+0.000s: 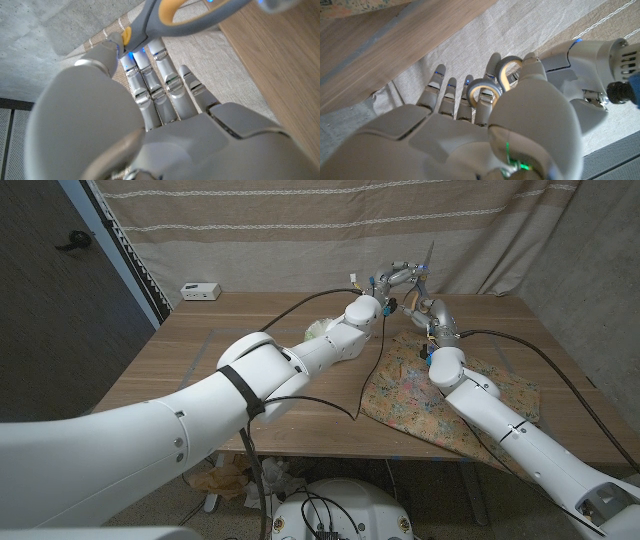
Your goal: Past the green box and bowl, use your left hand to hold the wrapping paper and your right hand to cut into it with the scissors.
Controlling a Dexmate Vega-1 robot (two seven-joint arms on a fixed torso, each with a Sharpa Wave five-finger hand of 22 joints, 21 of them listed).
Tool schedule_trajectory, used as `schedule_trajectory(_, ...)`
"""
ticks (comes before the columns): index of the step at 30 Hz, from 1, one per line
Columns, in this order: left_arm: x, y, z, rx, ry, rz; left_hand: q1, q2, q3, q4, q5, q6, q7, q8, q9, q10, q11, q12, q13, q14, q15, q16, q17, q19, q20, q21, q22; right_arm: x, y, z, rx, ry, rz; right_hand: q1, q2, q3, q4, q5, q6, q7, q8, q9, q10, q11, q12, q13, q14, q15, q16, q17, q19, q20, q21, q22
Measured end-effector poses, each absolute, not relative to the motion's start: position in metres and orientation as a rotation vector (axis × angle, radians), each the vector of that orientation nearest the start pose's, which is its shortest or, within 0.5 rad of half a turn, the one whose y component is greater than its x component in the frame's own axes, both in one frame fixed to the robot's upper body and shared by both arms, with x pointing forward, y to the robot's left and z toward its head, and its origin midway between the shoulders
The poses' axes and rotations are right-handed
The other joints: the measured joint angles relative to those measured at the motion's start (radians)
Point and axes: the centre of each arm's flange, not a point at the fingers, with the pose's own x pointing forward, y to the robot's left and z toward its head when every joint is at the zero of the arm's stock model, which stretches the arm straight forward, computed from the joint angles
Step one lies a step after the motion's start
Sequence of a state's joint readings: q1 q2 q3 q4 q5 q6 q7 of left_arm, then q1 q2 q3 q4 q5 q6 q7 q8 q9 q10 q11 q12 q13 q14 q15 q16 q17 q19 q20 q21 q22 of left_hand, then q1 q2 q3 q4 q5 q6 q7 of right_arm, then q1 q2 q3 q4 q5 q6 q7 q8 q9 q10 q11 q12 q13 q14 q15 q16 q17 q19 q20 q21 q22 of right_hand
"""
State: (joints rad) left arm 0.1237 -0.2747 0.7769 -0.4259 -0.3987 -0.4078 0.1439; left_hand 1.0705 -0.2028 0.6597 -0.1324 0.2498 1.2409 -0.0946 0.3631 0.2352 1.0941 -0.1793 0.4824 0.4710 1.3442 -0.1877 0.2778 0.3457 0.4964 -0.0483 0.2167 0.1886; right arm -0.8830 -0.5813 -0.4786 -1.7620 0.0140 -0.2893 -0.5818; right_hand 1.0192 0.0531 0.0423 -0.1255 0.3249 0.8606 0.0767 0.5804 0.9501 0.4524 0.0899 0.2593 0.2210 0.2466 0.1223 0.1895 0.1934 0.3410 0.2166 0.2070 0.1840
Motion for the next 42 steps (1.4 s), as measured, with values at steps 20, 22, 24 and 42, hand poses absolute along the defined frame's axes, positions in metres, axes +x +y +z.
schedule_trajectory(20, 0.662, -0.089, 0.128, 0.116, -0.717, -0.445, -0.082, 0.082, 0.009, 0.028, -0.038, -0.107, -0.083, -0.126, -0.052, -0.090, -0.032, -0.100, -0.073, -0.040, -0.049, -0.078, -0.054, -0.005, 0.002, -0.007, -0.006, 0.593, -0.240, 0.013, -0.547, -0.624, -0.335, 0.008, -0.008, 0.005, 0.002, -0.023, -0.007, 0.000, 0.023, 0.017, 0.007, 0.007, 0.000, -0.007, -0.004, -0.014, 0.000, 0.000, -0.014, -0.019, -0.003, 0.000)
schedule_trajectory(22, 0.661, -0.088, 0.128, 0.121, -0.727, -0.440, -0.153, 0.063, 0.061, 0.028, -0.038, -0.123, -0.087, -0.148, -0.052, -0.111, -0.029, -0.139, -0.084, -0.085, -0.051, -0.084, -0.085, 0.007, 0.000, -0.010, -0.007, 0.593, -0.240, 0.012, -0.547, -0.625, -0.335, 0.008, -0.008, 0.005, 0.002, -0.023, -0.007, 0.000, 0.023, 0.017, 0.009, 0.009, 0.000, -0.007, -0.004, -0.014, 0.000, 0.000, -0.014, -0.019, -0.003, 0.000)
schedule_trajectory(24, 0.660, -0.088, 0.128, 0.124, -0.738, -0.435, -0.211, 0.050, 0.080, 0.018, -0.037, -0.142, -0.090, -0.160, -0.056, -0.135, -0.029, -0.170, -0.091, -0.131, -0.046, -0.089, -0.102, 0.007, 0.000, -0.014, -0.007, 0.592, -0.240, 0.011, -0.547, -0.623, -0.334, 0.008, -0.008, 0.005, 0.002, -0.023, -0.007, 0.000, 0.024, 0.013, 0.009, 0.009, -0.002, -0.007, -0.004, -0.014, 0.000, 0.000, -0.014, -0.019, -0.003, 0.000)
schedule_trajectory(42, 0.659, -0.082, 0.119, 0.192, -0.795, -0.442, -0.510, 0.014, -0.404, -0.029, 0.074, -0.893, -0.126, -0.187, -0.046, -0.660, -0.033, -0.293, -0.128, -0.699, 0.122, -0.104, -0.164, -0.089, 0.014, -0.009, 0.005, 0.590, -0.242, 0.009, -0.530, -0.624, -0.351, 0.008, -0.008, 0.016, -0.005, -0.038, -0.005, 0.002, 0.128, -0.002, 0.010, 0.010, -0.005, -0.012, 0.002, -0.019, 0.000, 0.000, -0.009, -0.024, -0.003, 0.000)
